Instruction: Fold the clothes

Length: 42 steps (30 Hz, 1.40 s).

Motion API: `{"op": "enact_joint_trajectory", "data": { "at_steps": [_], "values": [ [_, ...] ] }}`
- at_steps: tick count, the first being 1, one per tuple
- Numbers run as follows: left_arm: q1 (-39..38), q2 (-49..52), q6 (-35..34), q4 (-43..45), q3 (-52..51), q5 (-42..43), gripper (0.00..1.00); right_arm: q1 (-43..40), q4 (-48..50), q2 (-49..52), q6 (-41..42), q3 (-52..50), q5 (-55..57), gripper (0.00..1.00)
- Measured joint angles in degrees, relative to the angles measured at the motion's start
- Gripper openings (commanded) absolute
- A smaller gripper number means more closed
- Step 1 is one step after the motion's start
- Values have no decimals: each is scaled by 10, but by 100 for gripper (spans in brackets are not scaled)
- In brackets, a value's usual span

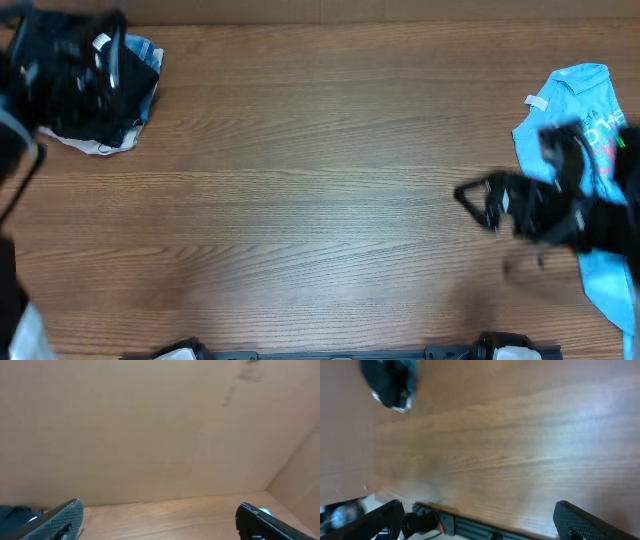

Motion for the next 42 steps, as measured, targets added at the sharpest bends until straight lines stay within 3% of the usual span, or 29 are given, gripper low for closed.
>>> {"op": "enact_joint_trajectory", "data": {
  "at_steps": [7, 12, 26, 34, 42],
  "values": [
    [0, -78, -5, -96, 2, 53, 100, 0, -1, -169, 0, 3, 7, 100],
    [0, -120, 41, -173, 1, 103, 100, 0, -1, -233, 0, 3, 35, 100],
    [0, -299, 155, -394, 3, 104, 100, 0, 0, -243, 0, 3, 63, 100],
    [0, -392, 170, -405, 5, 68, 100, 0, 7, -243, 0, 3, 66, 100],
    [-4, -410, 172, -406, 3, 26, 100, 0, 43, -243, 0, 3, 71, 100]
  ]
}}
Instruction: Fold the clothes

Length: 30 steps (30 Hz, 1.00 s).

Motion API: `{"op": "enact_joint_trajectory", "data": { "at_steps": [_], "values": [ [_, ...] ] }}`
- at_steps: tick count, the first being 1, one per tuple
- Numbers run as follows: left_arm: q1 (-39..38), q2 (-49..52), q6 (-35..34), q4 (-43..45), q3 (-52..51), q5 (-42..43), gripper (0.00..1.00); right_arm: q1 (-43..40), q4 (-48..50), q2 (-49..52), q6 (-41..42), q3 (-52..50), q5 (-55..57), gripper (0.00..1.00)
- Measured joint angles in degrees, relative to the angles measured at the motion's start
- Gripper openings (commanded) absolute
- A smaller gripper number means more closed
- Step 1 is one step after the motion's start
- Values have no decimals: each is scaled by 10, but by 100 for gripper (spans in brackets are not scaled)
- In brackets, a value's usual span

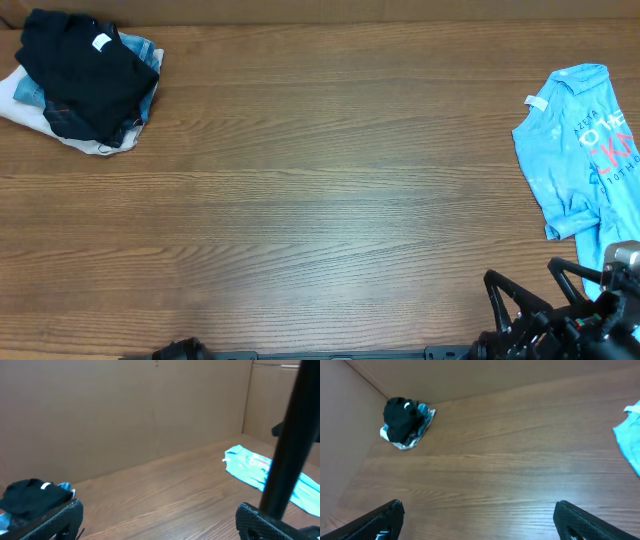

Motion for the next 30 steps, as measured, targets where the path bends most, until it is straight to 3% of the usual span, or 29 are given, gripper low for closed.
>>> {"op": "enact_joint_trajectory", "data": {
  "at_steps": [30],
  "values": [
    [0, 0, 0, 0, 0, -7, 100, 0, 2, 0, 0, 0, 1, 100]
  ]
}}
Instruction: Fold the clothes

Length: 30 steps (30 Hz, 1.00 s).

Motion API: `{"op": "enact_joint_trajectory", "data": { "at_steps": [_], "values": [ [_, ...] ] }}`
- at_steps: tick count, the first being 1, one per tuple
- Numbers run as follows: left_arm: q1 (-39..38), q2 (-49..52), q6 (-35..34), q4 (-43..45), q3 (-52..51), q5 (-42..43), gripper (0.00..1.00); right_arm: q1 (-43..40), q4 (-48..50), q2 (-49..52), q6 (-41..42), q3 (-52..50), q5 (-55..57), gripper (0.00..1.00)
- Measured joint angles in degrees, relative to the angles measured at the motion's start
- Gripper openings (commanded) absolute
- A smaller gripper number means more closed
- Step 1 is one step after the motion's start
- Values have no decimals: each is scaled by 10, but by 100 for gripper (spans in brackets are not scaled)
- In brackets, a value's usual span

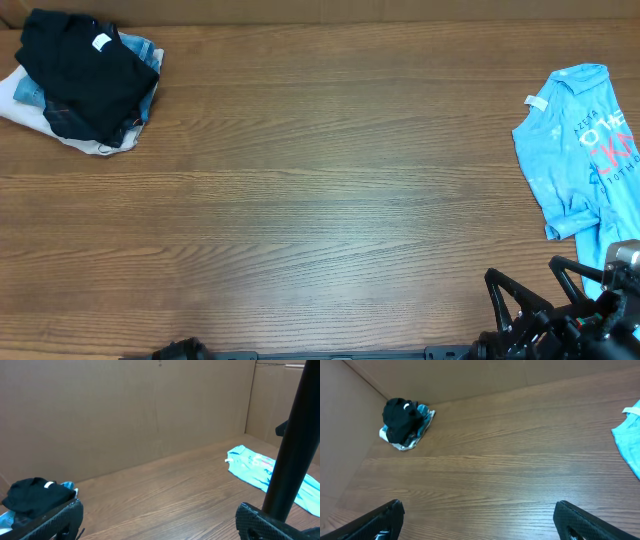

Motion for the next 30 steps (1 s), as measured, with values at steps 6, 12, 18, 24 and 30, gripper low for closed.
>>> {"op": "enact_joint_trajectory", "data": {
  "at_steps": [6, 12, 18, 24, 30],
  "values": [
    [0, 0, 0, 0, 0, 0, 100, 0, 0, 0, 0, 0, 0, 100],
    [0, 0, 0, 0, 0, 0, 100, 0, 0, 0, 0, 0, 0, 100],
    [0, 0, 0, 0, 0, 0, 100, 0, 0, 0, 0, 0, 0, 100],
    [0, 0, 0, 0, 0, 0, 100, 0, 19, 0, -1, -1, 15, 100],
    [0, 0, 0, 0, 0, 0, 100, 0, 103, -10, -30, -53, 26, 100]
  ]
}}
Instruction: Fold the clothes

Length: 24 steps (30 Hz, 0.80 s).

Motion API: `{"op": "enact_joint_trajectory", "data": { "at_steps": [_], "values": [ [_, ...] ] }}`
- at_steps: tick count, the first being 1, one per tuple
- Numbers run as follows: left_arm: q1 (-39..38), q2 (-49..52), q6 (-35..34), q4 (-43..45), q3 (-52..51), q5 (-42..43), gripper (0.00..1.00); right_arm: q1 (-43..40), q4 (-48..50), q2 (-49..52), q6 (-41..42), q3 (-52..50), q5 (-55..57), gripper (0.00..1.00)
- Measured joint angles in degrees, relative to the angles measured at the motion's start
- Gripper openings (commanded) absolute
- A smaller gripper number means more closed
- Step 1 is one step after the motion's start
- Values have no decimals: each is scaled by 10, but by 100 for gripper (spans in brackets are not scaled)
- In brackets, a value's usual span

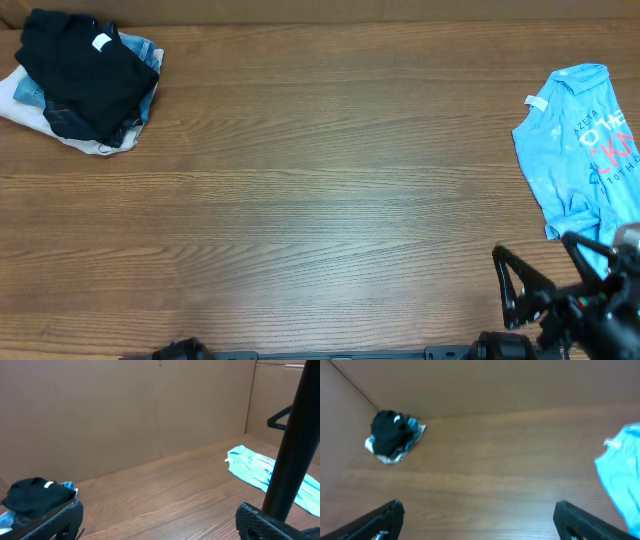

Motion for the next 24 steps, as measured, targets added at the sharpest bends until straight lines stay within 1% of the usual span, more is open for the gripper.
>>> {"op": "enact_joint_trajectory", "data": {
  "at_steps": [6, 11, 12, 15, 18, 24],
  "values": [
    [0, 0, 0, 0, 0, 0, 100, 1, 143, -60, -17, -149, 2, 100],
    [0, 0, 0, 0, 0, 0, 100, 17, 283, -115, -73, -304, -37, 100],
    [0, 0, 0, 0, 0, 0, 100, 26, 329, -130, -89, -357, -50, 100],
    [0, 0, 0, 0, 0, 0, 100, 44, 426, -169, -111, -460, -68, 100],
    [0, 0, 0, 0, 0, -1, 100, 54, 511, -207, -123, -550, -78, 100],
    [0, 0, 0, 0, 0, -2, 100, 71, 654, -261, -133, -696, -84, 100]
  ]
}}
